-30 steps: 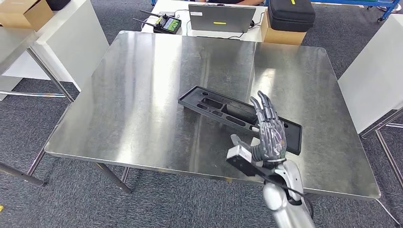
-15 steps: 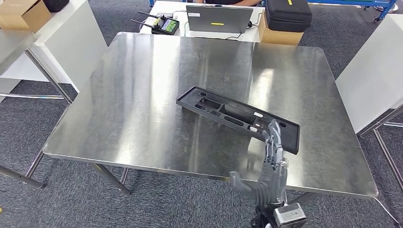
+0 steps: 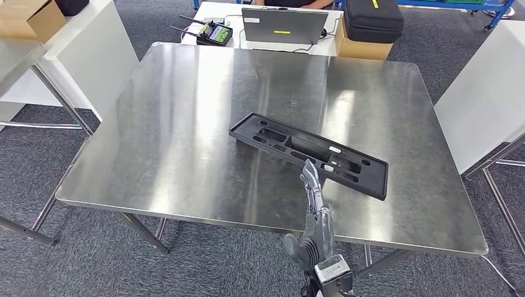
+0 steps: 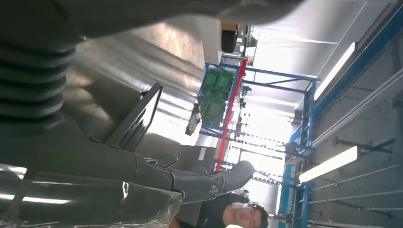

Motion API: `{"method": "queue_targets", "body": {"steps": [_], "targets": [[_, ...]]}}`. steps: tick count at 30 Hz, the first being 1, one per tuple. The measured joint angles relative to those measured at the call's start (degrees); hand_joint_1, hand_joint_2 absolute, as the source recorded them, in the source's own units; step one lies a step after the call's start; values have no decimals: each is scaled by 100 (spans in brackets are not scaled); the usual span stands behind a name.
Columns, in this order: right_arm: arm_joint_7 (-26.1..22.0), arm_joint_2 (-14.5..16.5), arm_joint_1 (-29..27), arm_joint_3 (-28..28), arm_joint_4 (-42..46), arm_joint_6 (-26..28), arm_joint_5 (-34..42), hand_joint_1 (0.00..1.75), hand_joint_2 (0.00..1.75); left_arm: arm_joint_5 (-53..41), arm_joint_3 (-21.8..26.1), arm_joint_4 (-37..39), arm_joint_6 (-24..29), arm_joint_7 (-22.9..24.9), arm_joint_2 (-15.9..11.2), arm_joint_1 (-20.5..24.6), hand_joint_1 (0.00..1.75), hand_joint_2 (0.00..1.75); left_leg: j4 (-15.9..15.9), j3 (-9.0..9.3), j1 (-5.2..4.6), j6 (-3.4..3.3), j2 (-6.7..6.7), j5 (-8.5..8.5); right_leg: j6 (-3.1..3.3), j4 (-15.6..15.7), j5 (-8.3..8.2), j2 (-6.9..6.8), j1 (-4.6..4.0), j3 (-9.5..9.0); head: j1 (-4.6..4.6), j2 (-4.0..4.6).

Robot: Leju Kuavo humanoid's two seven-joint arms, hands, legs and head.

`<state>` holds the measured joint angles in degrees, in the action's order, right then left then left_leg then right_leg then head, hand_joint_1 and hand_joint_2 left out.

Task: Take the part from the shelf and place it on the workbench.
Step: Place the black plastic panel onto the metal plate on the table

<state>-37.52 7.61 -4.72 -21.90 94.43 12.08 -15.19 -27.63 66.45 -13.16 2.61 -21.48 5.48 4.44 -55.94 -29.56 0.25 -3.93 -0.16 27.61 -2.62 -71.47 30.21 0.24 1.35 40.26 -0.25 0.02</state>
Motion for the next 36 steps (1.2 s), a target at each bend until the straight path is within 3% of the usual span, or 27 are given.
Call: {"method": "queue_targets", "body": {"steps": [2, 4, 7, 9, 12, 14, 15, 17, 19, 20, 23, 25, 27, 28, 29, 30, 31, 34, 36], "targets": [[45, 1, -2, 5, -34, 33, 12, 0, 0, 37, 47, -1, -10, 1, 16, 0, 0, 0, -45, -5, 22, 60, 1, 30, -99, 779, -250, -23, 45, -432, 4, 0], [75, 17, -25, 24, -53, 47, 39, 0, 0, 66, 99, -2, -17, -4, 26, 5, 0, 0, -109, -29, 16, 153, 7, 70, -78, 1301, -379, -16, 48, -718, 4, 0], [98, 56, -107, 96, -60, 61, 78, 0, 0, 134, 161, -1, 37, 10, 46, 8, 0, 0, -139, -60, 38, 255, 12, 76, 47, 1355, -411, 19, 25, -738, -2, 0], [122, 79, -157, 157, -61, 62, 94, 0, 0, 188, 225, 0, 96, 22, 64, 9, 0, 0, -337, -141, 76, 307, 15, 252, 128, 1371, -444, 20, 38, -723, -10, 0], [159, 96, -221, 272, -88, 62, 132, 0, 0, 276, 316, 0, 166, 27, 87, 9, 0, 0, -1328, -557, 91, 361, 20, 855, 233, 1374, -490, 8, 15, -664, -28, 0], [174, 96, -262, 372, -140, 48, 187, 0, 0, 329, 378, 0, 211, 33, 111, 8, 0, 0, -1739, -708, 92, 363, 20, 992, 263, 1370, -525, 0, -12, -610, -27, 0], [178, 96, -274, 425, -170, 38, 219, 0, 0, 347, 407, 0, 239, 35, 125, 9, 0, 0, -1639, -628, 92, 351, 20, 907, 269, 1370, -547, -1, -20, -587, -26, 0], [165, 101, -280, 524, -223, 15, 271, 0, 0, 365, 445, 0, 286, 39, 146, 18, 0, 0, -907, -178, 92, 312, 28, 585, 249, 1369, -597, 5, -27, -557, -27, 0], [137, 123, -273, 618, -260, -23, 303, 0, 0, 381, 486, 0, 309, 36, 166, 42, 0, 0, -275, 179, 64, 282, 43, 379, 195, 1364, -650, 9, -53, -544, -19, 0], [125, 139, -268, 660, -273, -49, 308, 0, 0, 392, 507, 0, 313, 33, 174, 51, 0, 0, -159, 233, 40, 263, 51, 350, 159, 1364, -675, 8, -59, -541, -11, 0], [112, 171, -260, 745, -305, -97, 297, 0, 0, 420, 546, 0, 298, 11, 191, 55, 0, 0, -129, 137, -7, 151, 36, 214, 34, 1368, -736, 10, -56, -487, 0, 0], [109, 174, -258, 788, -327, -102, 276, 0, 0, 427, 550, 0, 259, -13, 207, 61, 0, 0, -85, 9, 1, 56, 3, 76, 64, 1082, -463, 6, -72, -324, 25, 0], [109, 172, -258, 829, -356, -104, 255, 0, 0, 434, 552, 0, 194, -39, 213, 62, 0, 0, -82, -131, -11, -2, -23, -25, 164, 392, 58, -2, -69, -106, 55, 0], [109, 171, -260, 849, -372, -104, 244, 0, 0, 438, 552, 0, 154, -54, 213, 61, 0, 0, -83, -203, -24, -16, -34, -74, 181, 37, 246, -2, -67, -42, 61, 0], [110, 169, -263, 865, -387, -104, 235, 0, 0, 441, 553, 0, 117, -70, 213, 60, 0, 0, -87, -277, -37, -18, -45, -125, 169, -210, 335, -2, -69, -40, 62, 0], [111, 166, -266, 879, -402, -104, 225, 0, 0, 441, 553, 0, 82, -84, 214, 59, 0, 0, -91, -345, -49, -19, -51, -174, 136, -287, 320, -2, -71, -121, 64, 0], [115, 164, -268, 888, -414, -106, 211, 0, 0, 440, 553, 0, 47, -101, 216, 59, 0, 0, -96, -402, -59, -14, -56, -223, 92, -145, 226, -2, -74, -311, 64, 0], [136, 163, -259, 908, -425, -133, 160, 0, 0, 423, 552, 0, -52, -149, 227, 59, 0, 0, -126, -521, -96, 32, -61, -353, 66, 1075, 40, -11, -122, -1253, 64, 0], [155, 165, -257, 918, -422, -162, 132, 0, 0, 417, 551, 0, -105, -170, 235, 59, 0, 0, -145, -582, -114, 83, -70, -444, 100, 1599, 87, -16, -169, -1566, 60, 0]]}}
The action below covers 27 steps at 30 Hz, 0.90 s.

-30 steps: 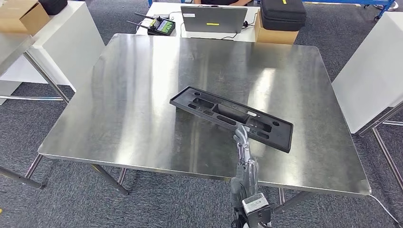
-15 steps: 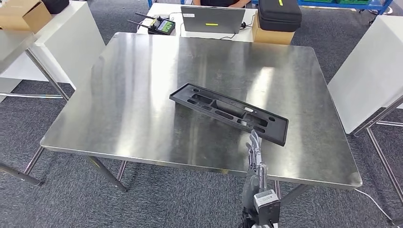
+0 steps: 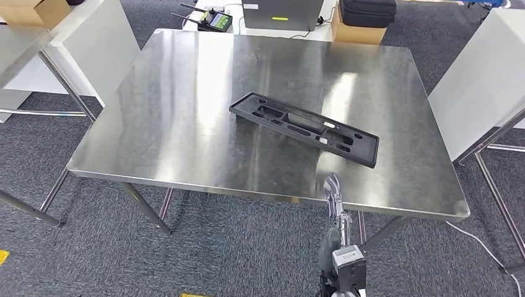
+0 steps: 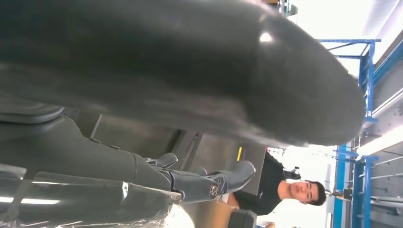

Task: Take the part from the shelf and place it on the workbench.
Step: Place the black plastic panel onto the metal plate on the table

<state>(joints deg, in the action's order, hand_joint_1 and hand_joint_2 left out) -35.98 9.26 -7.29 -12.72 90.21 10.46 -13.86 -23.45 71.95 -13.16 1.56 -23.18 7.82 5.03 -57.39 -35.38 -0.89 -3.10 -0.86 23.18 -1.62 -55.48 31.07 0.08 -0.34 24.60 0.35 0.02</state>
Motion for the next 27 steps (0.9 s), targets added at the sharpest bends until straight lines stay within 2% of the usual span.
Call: {"method": "queue_targets", "body": {"steps": [1, 2, 3, 4, 5, 7, 8, 9, 10, 11, 12, 13, 14, 15, 16, 17, 18, 19, 20, 22, 23, 24, 25, 26, 27], "targets": [[12, 1, -12, 7, 1, -14, -11, 0, 0, -1, 0, 0, -19, -10, -1, 0, 0, 0, -4, -17, 0, 26, -2, -44, 19, 72, 4, -1, 2, 11, -5, -1], [24, 3, -29, 16, 1, -25, -25, 0, 0, -1, 0, -1, -38, -20, -3, 0, 0, 0, -24, -44, 10, 52, 12, -44, 45, 78, -28, -10, 44, 44, -3, -1], [35, 7, -44, 27, 1, -32, -37, 0, 0, -2, 0, -2, -52, -30, -5, -2, 0, 0, -87, -73, 24, 86, 31, 33, 81, 85, -67, -18, 80, 80, -6, -1], [50, 13, -54, 39, 1, -38, -45, 0, 0, -2, 0, -2, -64, -38, -7, -4, 0, 0, -269, -130, 48, 130, 54, 229, 134, 96, -114, -32, 117, 121, -26, -1], [64, 19, -56, 50, 1, -43, -52, 0, 0, -2, 0, -3, -73, -44, -8, -7, 0, 0, -551, -213, 84, 176, 75, 498, 180, 99, -159, -48, 141, 156, -40, 0], [96, 25, -60, 78, -1, -66, -57, 0, 0, -1, 0, -2, -86, -49, -5, -12, 0, 0, -1311, -392, 155, 269, 88, 1007, 233, 95, -251, -73, 122, 257, -75, 0], [108, 25, -63, 92, -3, -84, -58, 0, 0, 1, 0, -2, -91, -50, -5, -12, 0, 0, -1580, -423, 190, 308, 88, 1082, 224, 88, -296, -81, 120, 304, -74, 0], [117, 25, -66, 109, -7, -102, -58, 0, 0, 2, 0, -2, -97, -51, -4, -13, 0, 0, -1705, -387, 227, 345, 87, 1042, 206, 75, -339, -88, 125, 350, -78, 0], [123, 25, -66, 123, -11, -119, -57, 0, 0, 4, 0, -2, -104, -51, -4, -13, 0, 0, -1624, -251, 270, 381, 85, 901, 181, 50, -373, -90, 138, 398, -75, 0], [128, 25, -64, 137, -14, -128, -57, 0, 0, 4, 0, -2, -115, -51, -3, -12, 0, 0, -1342, -16, 316, 420, 83, 730, 154, 5, -400, -89, 156, 450, -77, 0], [129, 25, -59, 154, -16, -132, -57, 0, 0, 4, 0, -2, -127, -51, 4, -11, 0, 0, -972, 248, 355, 467, 89, 633, 131, -53, -419, -87, 164, 516, -78, 0], [129, 26, -51, 175, -17, -134, -57, 0, 0, 4, 0, -2, -139, -51, 12, -9, 0, 0, -619, 483, 367, 496, 112, 589, 101, -118, -436, -84, 166, 588, -84, 0], [128, 26, -42, 200, -17, -134, -58, 0, 0, 3, 0, -2, -150, -51, 22, -10, 0, 0, -357, 624, 366, 505, 136, 607, 63, -174, -459, -82, 158, 652, -86, 0], [128, 27, -37, 226, -19, -133, -57, 0, 0, -2, -1, -2, -158, -51, 30, -10, 0, 0, -224, 665, 343, 484, 160, 661, 16, -209, -490, -81, 140, 710, -90, 0], [127, 27, -37, 251, -20, -133, -56, 0, 0, -10, -1, -2, -164, -50, 32, -13, 0, 0, -182, 640, 310, 428, 178, 669, -46, -221, -533, -79, 132, 759, -87, 0], [127, 26, -45, 279, -21, -132, -55, 0, 0, -31, -2, -2, -174, -48, 33, -19, 0, 0, -154, 579, 295, 348, 170, 648, -109, -232, -560, -77, 127, 815, -74, -1], [126, 24, -59, 312, -22, -132, -52, 0, 0, -56, -3, -2, -186, -44, 33, -23, 0, 0, -135, 524, 273, 258, 159, 607, -141, -275, -529, -72, 133, 886, -70, -1], [124, 22, -77, 350, -22, -132, -47, 0, 0, -84, -4, -3, -198, -40, 33, -28, 0, 0, -124, 451, 254, 158, 145, 542, -132, -398, -403, -67, 141, 980, -53, -1], [121, 17, -95, 390, -22, -132, -41, 0, 0, -109, -5, -3, -210, -35, 31, -33, 0, 0, -112, 371, 237, 69, 127, 468, -89, -630, -188, -61, 148, 1095, -39, -1], [113, 9, -125, 461, -22, -131, -31, 0, 0, -133, -7, -4, -219, -30, 26, -41, 0, 0, -115, 208, 186, -29, 103, 333, 6, -1320, 298, -49, 152, 1316, -19, 0], [110, 5, -139, 490, -22, -128, -27, 0, 0, -146, -7, -4, -222, -28, 23, -46, 0, 0, -117, 122, 161, -44, 91, 264, 7, -1631, 425, -43, 148, 1368, -17, 0], [108, 3, -154, 518, -23, -126, -24, 0, 0, -159, -7, -4, -228, -24, 22, -51, 0, 0, -120, 36, 140, -52, 82, 198, -22, -1813, 439, -38, 141, 1349, -18, 0], [103, -1, -175, 542, -22, -121, -14, 0, 0, -174, -8, -4, -240, -19, 22, -55, 0, 0, -123, -54, 124, -54, 76, 128, -69, -1799, 346, -35, 129, 1222, -19, 0], [94, -9, -201, 563, -20, -113, 1, 0, 0, -187, -9, -4, -253, -15, 22, -57, 0, 0, -126, -139, 112, -49, 73, 56, -107, -1603, 211, -33, 109, 997, -19, 0], [79, -21, -233, 579, -12, -103, 24, 0, 0, -202, -12, -4, -268, -11, 22, -57, 0, 0, -129, -210, 106, -37, 73, -18, -107, -1214, 118, -33, 82, 663, -19, 0]]}}
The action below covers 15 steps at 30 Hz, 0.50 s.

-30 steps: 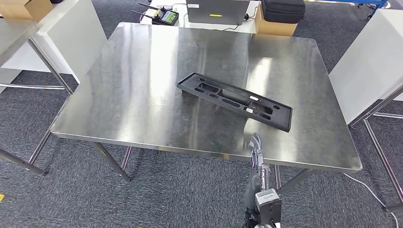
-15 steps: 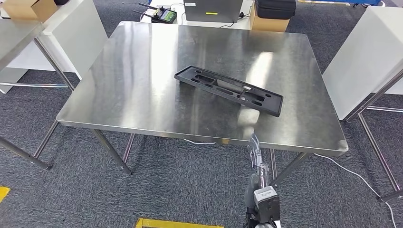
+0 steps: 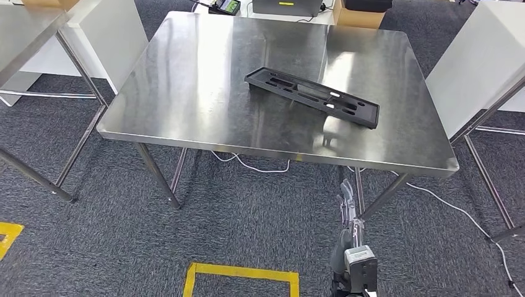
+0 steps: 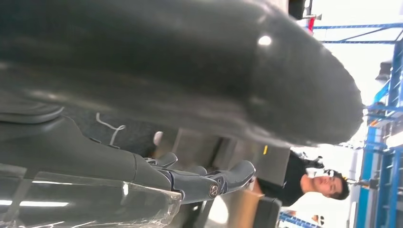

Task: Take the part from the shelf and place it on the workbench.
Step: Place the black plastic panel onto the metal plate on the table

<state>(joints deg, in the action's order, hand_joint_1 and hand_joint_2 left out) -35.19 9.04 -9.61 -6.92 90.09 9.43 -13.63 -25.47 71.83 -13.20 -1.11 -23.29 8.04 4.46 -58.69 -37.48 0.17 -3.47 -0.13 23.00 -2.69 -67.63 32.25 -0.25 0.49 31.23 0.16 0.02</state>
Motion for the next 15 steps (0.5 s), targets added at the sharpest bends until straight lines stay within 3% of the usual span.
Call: {"method": "queue_targets", "body": {"steps": [2, 3, 4, 6, 7, 9, 10, 11, 12, 13, 15], "targets": [[-42, -26, -76, 23, 38, 29, 47, 0, 0, -32, -7, 1, -34, 1, 4, -7, 0, 0, 5, -87, -12, 53, -2, -141, 79, 900, 12, -2, -78, -638, -5, 0], [-63, -35, -117, 32, 63, 46, 64, 0, 0, -50, -9, 2, -50, 0, 7, -13, 0, 0, 16, -100, -11, 84, -9, -206, 132, 1192, 60, -2, -112, -808, -7, 0], [-78, -42, -159, 39, 85, 61, 74, 0, 0, -62, -10, 2, -63, -2, 9, -21, 0, 0, 37, -104, -9, 118, -17, -266, 167, 1315, 74, -1, -141, -847, -8, -1], [-80, -50, -232, 52, 109, 78, 82, 0, 0, -84, -13, 2, -83, -11, 5, -43, 0, 0, 63, -126, 6, 180, -17, -340, 226, 1326, -40, -8, -94, -762, -11, -1], [-69, -50, -254, 58, 119, 80, 82, 0, 0, -93, -14, 2, -94, -17, 0, -52, 0, 0, -7, -165, 17, 213, -6, -216, 273, 1335, -118, -15, -53, -709, -16, -1], [-43, -40, -271, 68, 134, 79, 74, 0, 0, -111, -16, 2, -115, -28, -8, -64, 0, 0, -455, -285, 54, 281, 20, 351, 355, 1343, -278, -33, 13, -577, -38, 0], [-25, -31, -274, 74, 142, 79, 68, 0, 0, -127, -17, 2, -123, -33, -9, -67, 0, 0, -822, -343, 72, 323, 25, 687, 380, 1336, -352, -40, 6, -491, -44, 0], [-8, -22, -275, 81, 144, 79, 62, 0, 0, -144, -17, 2, -129, -36, -10, -68, 0, 0, -1170, -372, 97, 363, 28, 889, 376, 1324, -415, -51, 4, -417, -50, 0], [9, -15, -276, 87, 144, 79, 57, 0, 0, -161, -19, 2, -133, -40, -11, -68, 0, 0, -1426, -364, 125, 400, 27, 962, 357, 1309, -471, -61, 6, -348, -47, 0], [23, -8, -275, 92, 147, 80, 51, 0, 0, -176, -20, 2, -138, -43, -14, -68, 0, 0, -1515, -267, 164, 440, 26, 898, 329, 1277, -523, -70, 17, -265, -49, 0], [36, -2, -273, 104, 162, 81, 42, 0, 0, -200, -33, 2, -150, -48, -17, -64, 0, 0, -1134, 190, 260, 525, 24, 646, 260, 1164, -599, -77, 53, -89, -50, 0]]}}
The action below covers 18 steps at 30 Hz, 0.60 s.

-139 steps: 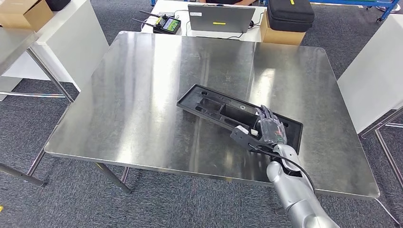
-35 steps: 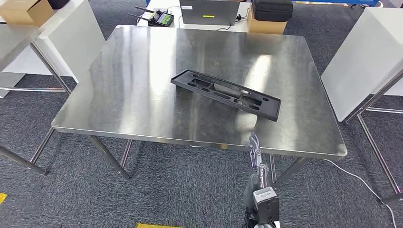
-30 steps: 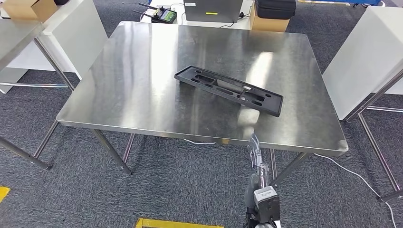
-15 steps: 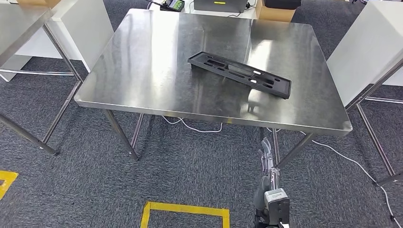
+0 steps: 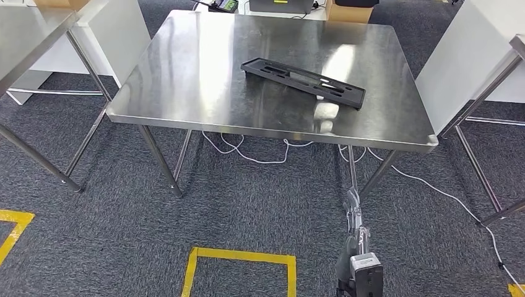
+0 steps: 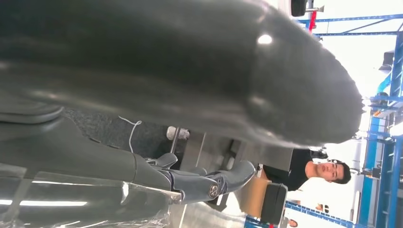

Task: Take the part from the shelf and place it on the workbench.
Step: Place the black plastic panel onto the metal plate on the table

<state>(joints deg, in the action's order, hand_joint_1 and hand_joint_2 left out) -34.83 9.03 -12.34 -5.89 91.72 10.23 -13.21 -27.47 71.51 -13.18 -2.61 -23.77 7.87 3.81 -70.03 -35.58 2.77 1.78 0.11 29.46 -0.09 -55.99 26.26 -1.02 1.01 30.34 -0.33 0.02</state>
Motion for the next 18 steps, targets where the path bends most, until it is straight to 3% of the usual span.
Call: {"method": "queue_targets", "body": {"steps": [2, 3, 4, 6, 7, 9, 11, 12, 13, 15, 16, 18], "targets": [[8, 2, 3, 20, 43, 3, -8, 0, 0, -24, -14, 1, -12, -3, 6, 10, 0, 0, 672, 508, 36, 65, 28, 1, -72, -172, -48, 0, 3, 212, -5, 0], [10, 2, 4, 28, 64, 5, -12, 0, 0, -38, -19, 1, -15, -5, 8, 13, 0, 0, 879, 613, 25, 51, 45, 69, -115, -234, -76, 0, -13, 286, -5, -1], [10, 3, -1, 36, 81, 6, -16, 0, 0, -55, -20, 1, -18, -6, 9, 13, 0, 0, 983, 629, -13, 2, 62, 124, -173, -263, -116, 0, -28, 347, 1, -1], [10, 0, -25, 48, 91, 6, -22, 0, 0, -78, -21, 0, -19, -8, 3, 6, 0, 0, 1015, 498, -70, -179, 43, 54, -299, -267, -191, 6, -25, 420, 9, -1], [10, -2, -45, 57, 91, 6, -23, 0, 0, -83, -21, 0, -19, -8, 1, 4, 0, 0, 1035, 428, -94, -277, 25, -11, -321, -323, -121, 14, -9, 480, 15, 0], [9, -12, -74, 75, 91, 6, -24, 0, 0, -87, -22, 0, -16, -9, -3, 3, 0, 0, 1063, 269, -116, -424, -13, -153, -266, -725, 308, 33, 23, 664, 35, -1], [5, -30, -92, 98, 91, 5, -22, 0, 0, -93, -25, 0, -16, -12, -7, 0, 0, 0, 1060, 96, -153, -478, -27, -291, -217, -1417, 809, 53, 20, 834, 60, -1], [2, -41, -104, 111, 91, 4, -19, 0, 0, -96, -28, 0, -16, -12, -7, -3, 0, 0, 1056, 15, -172, -485, -32, -362, -234, -1698, 910, 65, 14, 838, 63, 0], [-3, -51, -117, 122, 90, 4, -15, 0, 0, -98, -37, 0, -16, -12, -7, -5, 0, 0, 1050, -68, -189, -486, -36, -433, -274, -1846, 898, 74, 1, 771, 63, 0], [-10, -60, -140, 132, 90, 4, -7, 0, 0, -104, -59, 0, -16, -12, -5, -6, 0, 0, 1045, -221, -206, -469, -40, -573, -351, -1532, 650, 82, -49, 334, 63, 0], [-12, -61, -144, 133, 94, 4, -5, 0, 0, -109, -69, 0, -15, -12, -2, -5, 0, 0, 1042, -280, -209, -452, -40, -638, -340, -1120, 586, 82, -80, -5, 63, -1], [-16, -61, -145, 135, 115, 5, -3, 0, 0, -121, -85, 0, -8, -7, 5, -3, 0, 0, 1057, -341, -218, -398, -47, -764, -226, -244, 664, 84, -156, -589, 57, -1]]}}
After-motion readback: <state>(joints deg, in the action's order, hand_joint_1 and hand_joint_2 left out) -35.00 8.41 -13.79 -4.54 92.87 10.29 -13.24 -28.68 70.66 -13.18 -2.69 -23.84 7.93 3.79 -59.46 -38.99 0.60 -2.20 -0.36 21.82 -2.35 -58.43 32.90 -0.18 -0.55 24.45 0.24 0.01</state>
